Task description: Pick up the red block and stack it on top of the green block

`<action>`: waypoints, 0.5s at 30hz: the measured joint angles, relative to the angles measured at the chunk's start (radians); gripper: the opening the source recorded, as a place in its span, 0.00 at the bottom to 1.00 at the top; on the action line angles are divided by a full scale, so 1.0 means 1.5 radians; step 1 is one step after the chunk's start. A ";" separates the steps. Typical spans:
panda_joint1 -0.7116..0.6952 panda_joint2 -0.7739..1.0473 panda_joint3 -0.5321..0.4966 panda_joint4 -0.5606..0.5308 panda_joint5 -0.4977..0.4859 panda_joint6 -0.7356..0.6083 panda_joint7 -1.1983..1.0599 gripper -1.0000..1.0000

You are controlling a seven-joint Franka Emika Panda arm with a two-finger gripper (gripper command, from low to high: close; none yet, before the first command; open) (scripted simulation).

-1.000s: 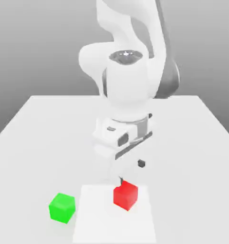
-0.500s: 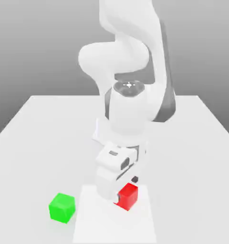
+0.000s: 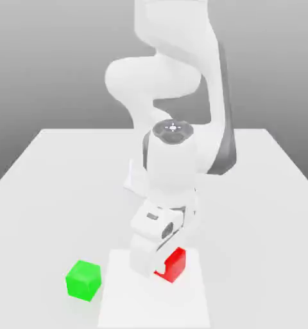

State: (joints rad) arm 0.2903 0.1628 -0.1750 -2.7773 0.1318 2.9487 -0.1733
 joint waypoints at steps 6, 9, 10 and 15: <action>0.012 -0.062 -0.027 -0.007 -0.057 -0.051 0.041 0.00; 0.010 -0.088 -0.030 -0.014 -0.077 -0.074 0.057 0.00; 0.009 -0.096 -0.030 -0.016 -0.082 -0.080 0.061 0.00; 0.004 -0.120 -0.054 -0.012 -0.098 -0.115 0.035 0.00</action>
State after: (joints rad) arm 0.2961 -0.0178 -0.2561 -2.7953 -0.0149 2.7769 -0.1212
